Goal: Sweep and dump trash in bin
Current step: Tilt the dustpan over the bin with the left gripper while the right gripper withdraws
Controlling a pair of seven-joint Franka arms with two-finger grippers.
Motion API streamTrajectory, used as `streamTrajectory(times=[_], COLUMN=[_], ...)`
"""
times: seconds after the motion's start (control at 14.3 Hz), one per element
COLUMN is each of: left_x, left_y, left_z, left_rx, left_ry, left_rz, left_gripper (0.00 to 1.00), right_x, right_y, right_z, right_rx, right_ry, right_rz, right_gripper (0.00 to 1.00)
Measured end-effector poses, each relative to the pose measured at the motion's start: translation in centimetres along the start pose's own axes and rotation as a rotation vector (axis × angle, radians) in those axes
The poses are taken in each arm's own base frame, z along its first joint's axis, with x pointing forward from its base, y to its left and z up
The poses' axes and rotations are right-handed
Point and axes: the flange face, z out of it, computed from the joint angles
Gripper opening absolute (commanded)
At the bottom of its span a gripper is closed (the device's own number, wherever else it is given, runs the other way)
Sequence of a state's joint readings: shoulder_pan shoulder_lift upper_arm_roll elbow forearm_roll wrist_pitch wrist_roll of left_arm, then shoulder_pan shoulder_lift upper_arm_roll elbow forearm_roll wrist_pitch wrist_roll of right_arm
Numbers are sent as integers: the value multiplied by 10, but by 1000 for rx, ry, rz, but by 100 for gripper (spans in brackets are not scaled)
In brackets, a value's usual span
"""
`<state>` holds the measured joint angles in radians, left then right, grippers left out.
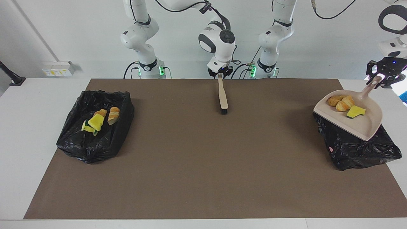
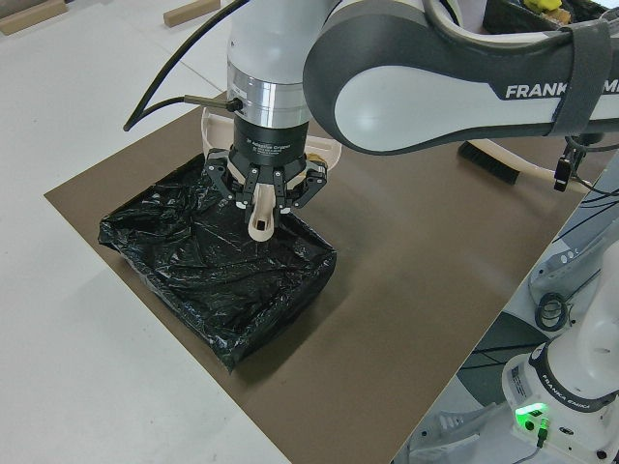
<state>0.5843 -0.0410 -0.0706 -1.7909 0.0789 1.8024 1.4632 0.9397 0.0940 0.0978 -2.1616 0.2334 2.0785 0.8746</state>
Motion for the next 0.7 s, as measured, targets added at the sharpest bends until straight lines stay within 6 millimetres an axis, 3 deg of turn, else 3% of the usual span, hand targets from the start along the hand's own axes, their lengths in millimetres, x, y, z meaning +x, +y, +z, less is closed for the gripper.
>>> streamTrajectory(times=[0.14, 0.28, 0.49, 0.7], left_x=[-31, -49, -51, -51], left_y=[-19, -36, -45, -48], left_z=[4, 10, 14, 10], left_rx=[30, 67, 82, 102], left_ry=[-15, -73, -155, -279], left_rz=[13, 33, 66, 119], left_gripper=[0, 0, 0, 0], right_x=[2, 9, 35, 62], right_y=[0, 3, 24, 62], right_z=[-14, -34, -77, -135], right_rx=[-14, -13, -4, 10], right_ry=[4, 2, -13, -21], right_rz=[-7, 5, 21, -20], right_gripper=[100, 100, 100, 100])
